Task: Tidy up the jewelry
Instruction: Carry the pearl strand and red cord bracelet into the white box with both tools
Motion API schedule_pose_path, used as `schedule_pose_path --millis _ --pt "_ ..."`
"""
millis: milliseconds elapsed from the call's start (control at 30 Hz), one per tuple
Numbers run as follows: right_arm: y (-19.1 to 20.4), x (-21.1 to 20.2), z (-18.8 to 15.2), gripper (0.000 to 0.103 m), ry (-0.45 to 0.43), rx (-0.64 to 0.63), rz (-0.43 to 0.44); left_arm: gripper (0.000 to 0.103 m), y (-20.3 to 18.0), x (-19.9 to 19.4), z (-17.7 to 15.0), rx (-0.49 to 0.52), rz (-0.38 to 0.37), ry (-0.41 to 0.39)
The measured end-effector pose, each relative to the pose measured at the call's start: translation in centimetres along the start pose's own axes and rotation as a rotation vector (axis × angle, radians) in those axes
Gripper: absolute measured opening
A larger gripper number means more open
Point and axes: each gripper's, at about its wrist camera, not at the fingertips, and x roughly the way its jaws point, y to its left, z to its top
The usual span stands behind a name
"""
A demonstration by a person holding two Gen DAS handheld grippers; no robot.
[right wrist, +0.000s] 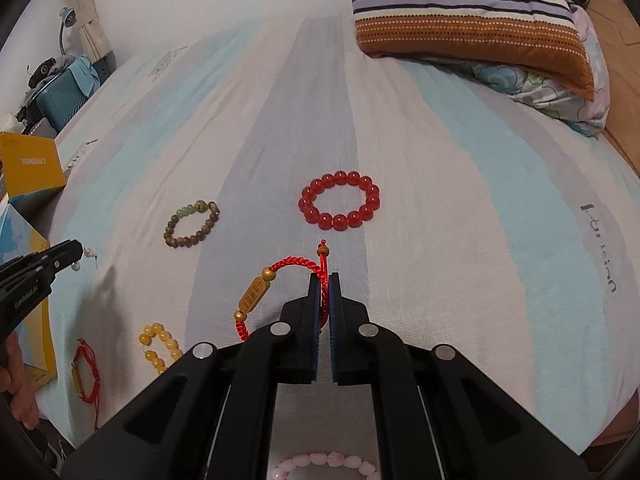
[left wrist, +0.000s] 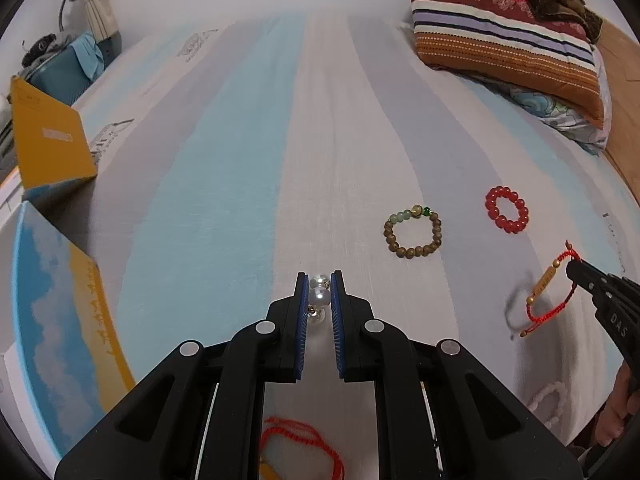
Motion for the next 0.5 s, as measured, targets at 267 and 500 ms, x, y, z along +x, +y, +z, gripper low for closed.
schedule_pose_path --millis 267,500 --pt "1.3 -2.5 0.4 0.003 -0.026 -0.015 -0.008 0.011 0.5 -3.5 -0.4 -0.004 -0.005 -0.04" --pt "2.8 -5.0 0.6 0.003 -0.063 -0.021 -0.004 0.011 1.7 -6.9 -1.0 -0.014 0.006 -0.076"
